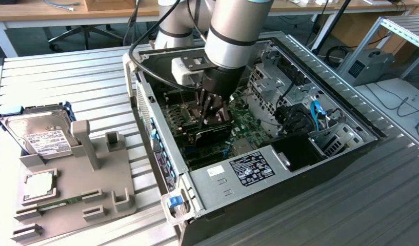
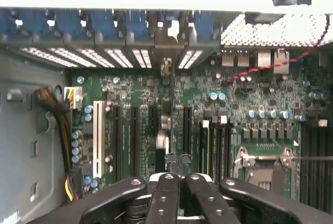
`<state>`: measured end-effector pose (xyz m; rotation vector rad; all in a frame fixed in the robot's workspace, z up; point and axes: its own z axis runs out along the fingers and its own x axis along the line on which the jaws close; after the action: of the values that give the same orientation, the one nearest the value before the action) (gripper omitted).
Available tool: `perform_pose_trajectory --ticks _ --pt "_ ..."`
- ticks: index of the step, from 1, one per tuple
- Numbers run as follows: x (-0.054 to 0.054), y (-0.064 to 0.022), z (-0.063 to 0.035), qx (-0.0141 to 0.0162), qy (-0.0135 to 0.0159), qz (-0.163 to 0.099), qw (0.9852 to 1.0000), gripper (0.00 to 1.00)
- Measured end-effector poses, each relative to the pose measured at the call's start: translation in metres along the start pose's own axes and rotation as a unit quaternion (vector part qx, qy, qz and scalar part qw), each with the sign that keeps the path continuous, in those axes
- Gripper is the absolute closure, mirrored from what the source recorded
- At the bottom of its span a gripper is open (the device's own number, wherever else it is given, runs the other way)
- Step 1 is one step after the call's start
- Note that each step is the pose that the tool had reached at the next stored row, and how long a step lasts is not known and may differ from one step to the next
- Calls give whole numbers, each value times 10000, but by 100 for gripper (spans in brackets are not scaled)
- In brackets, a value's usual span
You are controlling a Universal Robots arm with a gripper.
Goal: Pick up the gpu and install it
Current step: 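Press down on the gpu until it lock into place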
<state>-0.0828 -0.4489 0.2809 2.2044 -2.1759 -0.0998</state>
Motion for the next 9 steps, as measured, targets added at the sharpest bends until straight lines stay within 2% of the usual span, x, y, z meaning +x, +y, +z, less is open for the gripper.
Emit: perform_pose_trajectory --ticks 9 --pt "2 90 118 -2 5 0 10000 89"
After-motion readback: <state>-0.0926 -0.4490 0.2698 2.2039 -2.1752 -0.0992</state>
